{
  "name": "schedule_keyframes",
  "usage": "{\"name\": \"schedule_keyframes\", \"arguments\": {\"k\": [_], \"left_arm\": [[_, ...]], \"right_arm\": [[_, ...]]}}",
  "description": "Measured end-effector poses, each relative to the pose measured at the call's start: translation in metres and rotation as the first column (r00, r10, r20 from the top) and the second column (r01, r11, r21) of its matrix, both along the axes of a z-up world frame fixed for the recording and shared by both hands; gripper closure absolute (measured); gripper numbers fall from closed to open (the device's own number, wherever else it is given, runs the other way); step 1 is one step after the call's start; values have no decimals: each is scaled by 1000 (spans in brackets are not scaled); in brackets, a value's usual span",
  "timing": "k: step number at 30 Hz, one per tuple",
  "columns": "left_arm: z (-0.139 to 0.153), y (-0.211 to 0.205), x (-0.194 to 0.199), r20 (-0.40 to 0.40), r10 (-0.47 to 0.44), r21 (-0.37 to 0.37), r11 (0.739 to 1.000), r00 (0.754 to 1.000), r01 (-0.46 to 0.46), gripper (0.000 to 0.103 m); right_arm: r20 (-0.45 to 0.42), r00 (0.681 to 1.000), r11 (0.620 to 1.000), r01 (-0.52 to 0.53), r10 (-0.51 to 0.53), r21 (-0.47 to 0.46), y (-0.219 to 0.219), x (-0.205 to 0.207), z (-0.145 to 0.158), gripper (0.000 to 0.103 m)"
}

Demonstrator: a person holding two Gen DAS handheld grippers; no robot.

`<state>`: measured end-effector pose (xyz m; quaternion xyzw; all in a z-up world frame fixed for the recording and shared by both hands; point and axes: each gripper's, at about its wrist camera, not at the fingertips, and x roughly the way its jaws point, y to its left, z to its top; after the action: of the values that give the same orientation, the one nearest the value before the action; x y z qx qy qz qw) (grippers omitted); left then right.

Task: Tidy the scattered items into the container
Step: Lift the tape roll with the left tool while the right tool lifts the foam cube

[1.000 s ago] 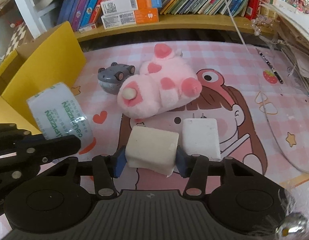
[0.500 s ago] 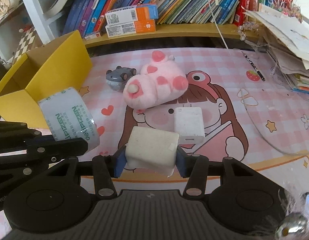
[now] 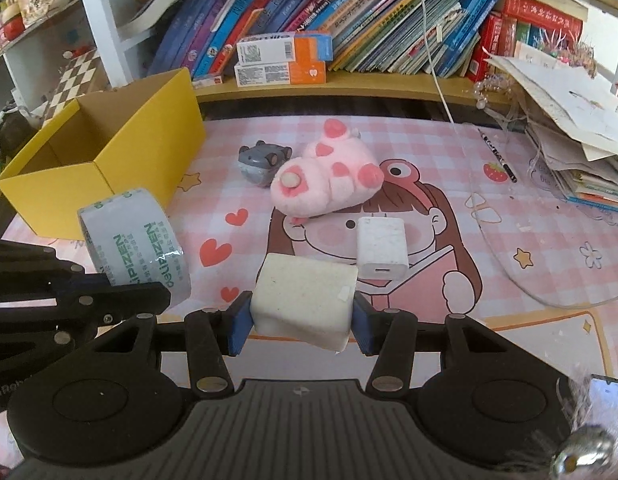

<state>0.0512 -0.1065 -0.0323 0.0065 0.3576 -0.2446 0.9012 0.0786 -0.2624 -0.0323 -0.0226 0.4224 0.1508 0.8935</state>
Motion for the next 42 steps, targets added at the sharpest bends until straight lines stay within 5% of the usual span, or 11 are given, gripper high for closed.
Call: {"name": "schedule_keyframes", "arguments": {"k": [42], "left_arm": [[8, 63, -41, -23, -54, 25, 998, 998, 55, 99]], "right_arm": [[-16, 999, 999, 33, -32, 7, 65, -56, 8, 55]]}}
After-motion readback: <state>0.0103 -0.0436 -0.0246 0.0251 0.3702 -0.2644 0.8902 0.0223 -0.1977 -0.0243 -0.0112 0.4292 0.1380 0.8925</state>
